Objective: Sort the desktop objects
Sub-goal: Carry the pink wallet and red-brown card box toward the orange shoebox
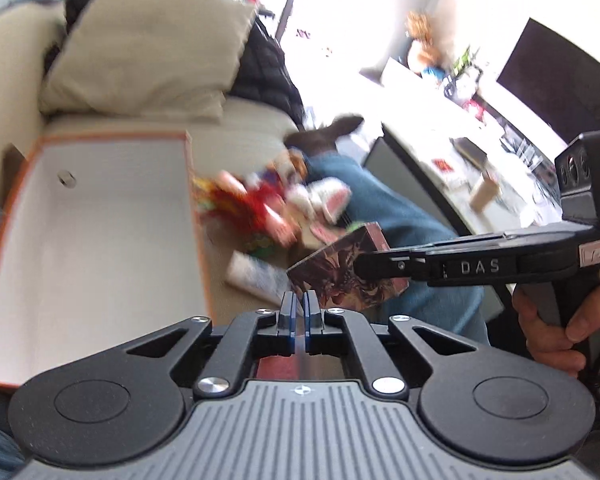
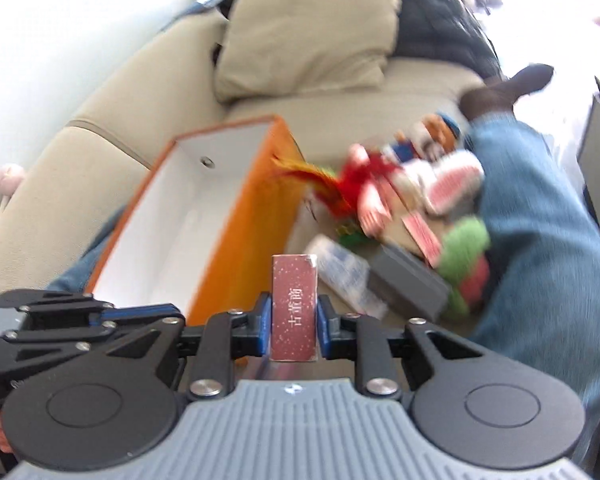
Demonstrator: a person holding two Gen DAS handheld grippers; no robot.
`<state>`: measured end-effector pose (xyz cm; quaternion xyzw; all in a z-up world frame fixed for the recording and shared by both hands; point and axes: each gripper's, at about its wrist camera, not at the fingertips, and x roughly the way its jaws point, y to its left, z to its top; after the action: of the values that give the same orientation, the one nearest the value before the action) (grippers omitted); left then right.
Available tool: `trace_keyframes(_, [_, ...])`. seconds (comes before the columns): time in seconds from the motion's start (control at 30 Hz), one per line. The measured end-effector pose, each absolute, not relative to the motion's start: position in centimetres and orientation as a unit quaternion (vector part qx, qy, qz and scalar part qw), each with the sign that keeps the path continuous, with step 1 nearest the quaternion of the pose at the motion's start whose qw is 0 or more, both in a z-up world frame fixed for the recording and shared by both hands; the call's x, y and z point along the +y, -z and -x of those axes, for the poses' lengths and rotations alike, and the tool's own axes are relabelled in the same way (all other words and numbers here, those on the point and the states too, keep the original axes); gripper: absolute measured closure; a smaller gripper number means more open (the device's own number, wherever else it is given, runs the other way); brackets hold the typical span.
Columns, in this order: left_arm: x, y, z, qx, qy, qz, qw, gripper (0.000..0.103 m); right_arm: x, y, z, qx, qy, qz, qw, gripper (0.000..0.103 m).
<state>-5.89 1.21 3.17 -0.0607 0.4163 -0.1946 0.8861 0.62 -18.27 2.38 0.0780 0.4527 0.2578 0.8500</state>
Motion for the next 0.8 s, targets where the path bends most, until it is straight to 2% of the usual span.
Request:
trace_keyframes(0.13, [2.6,-4.4,5.6,0.41,0.182,0.059,0.892,0.1,-16.0,-4.2,-1.8,0.432,-0.274,-0.055,0.857,0.079])
trace_keyframes(0.27, [1.9,-2.1,5.4,0.429,0.186,0.07,0.881,0.098,-16.5,-2.9,-2.2,0.446,-0.257,-0.061,0.855,0.079])
trace_keyframes(0.37, [0.1,-0.2,5.5,0.448,0.203,0.051,0.869,0.093,-18.0,-1.4,-2.0,0.461,-0.22,-0.063,0.857,0.079])
trace_keyframes(0.43, [-1.4,1.1,5.6,0.459,0.221,0.029,0.86,0.077,-19.3,-0.4,-1.7,0.469,-0.19,-0.055,0.861,0.079])
trace_keyframes(0.57, [-4.5,4.5,5.1,0.501,0.262,-0.006,0.825,0.065,-21.7,1.2,-1.2,0.486,-0.152,-0.054,0.859,0.079])
trace_keyframes(0.63, [-5.5,6.8,4.6,0.527,0.263,-0.013,0.808,0.047,-22.4,2.0,-1.0,0.493,-0.146,-0.062,0.855,0.079])
trace_keyframes(0.8, [-6.4,11.3,3.5,0.572,0.238,-0.013,0.785,0.038,-23.1,3.6,-0.4,0.504,-0.158,-0.076,0.846,0.079])
